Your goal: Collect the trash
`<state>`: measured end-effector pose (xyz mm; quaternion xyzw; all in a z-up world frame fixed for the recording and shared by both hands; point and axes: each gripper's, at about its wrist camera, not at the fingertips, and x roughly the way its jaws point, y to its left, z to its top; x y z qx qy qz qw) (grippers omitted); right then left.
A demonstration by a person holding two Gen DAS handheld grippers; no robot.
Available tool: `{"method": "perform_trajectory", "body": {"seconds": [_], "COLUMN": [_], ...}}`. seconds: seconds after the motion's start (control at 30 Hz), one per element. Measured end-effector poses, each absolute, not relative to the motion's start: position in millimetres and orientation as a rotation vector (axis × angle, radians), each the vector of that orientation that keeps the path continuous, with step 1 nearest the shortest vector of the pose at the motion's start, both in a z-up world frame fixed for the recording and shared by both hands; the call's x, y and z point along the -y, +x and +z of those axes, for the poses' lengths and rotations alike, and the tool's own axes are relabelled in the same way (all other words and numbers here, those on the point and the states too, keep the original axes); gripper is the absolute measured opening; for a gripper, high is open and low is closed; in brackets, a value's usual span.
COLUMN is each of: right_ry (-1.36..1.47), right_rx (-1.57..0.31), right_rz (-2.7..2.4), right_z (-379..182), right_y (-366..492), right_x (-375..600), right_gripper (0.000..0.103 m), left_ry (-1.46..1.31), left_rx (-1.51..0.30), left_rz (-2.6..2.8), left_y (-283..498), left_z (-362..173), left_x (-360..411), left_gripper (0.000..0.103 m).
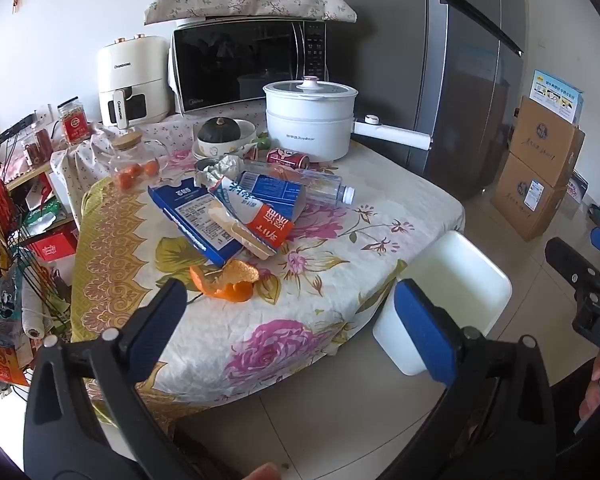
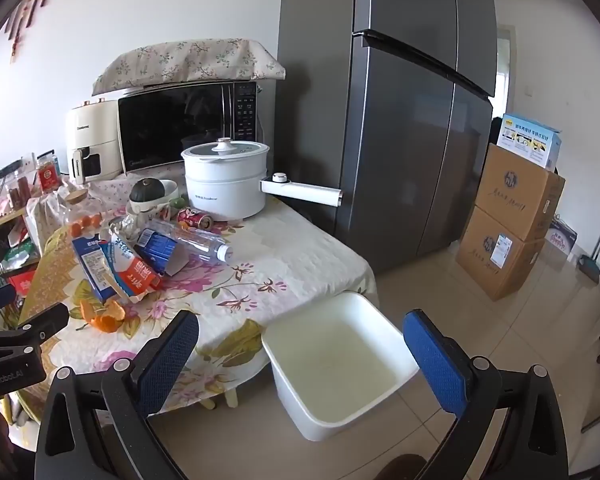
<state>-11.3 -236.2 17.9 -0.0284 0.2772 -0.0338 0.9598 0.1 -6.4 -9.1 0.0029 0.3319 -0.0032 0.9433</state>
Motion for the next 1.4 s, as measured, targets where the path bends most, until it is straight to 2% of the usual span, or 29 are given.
{"method": "perform_trajectory", "body": {"seconds": [1.4], "right_ry": [-0.048], "right_rx": [-0.569], "right_rz": [-0.076], "right_z": [15.5], "right_y": [-12.2], "right_x": [236.8], "right_gripper": [0.103], "left_ry": [0.006], "left_rx": [-0.688], "left_rz": [-0.012], "left_y": [-1.6], "left_z": [-11.6], "left_x": [7.7], "left_gripper": [0.103]}}
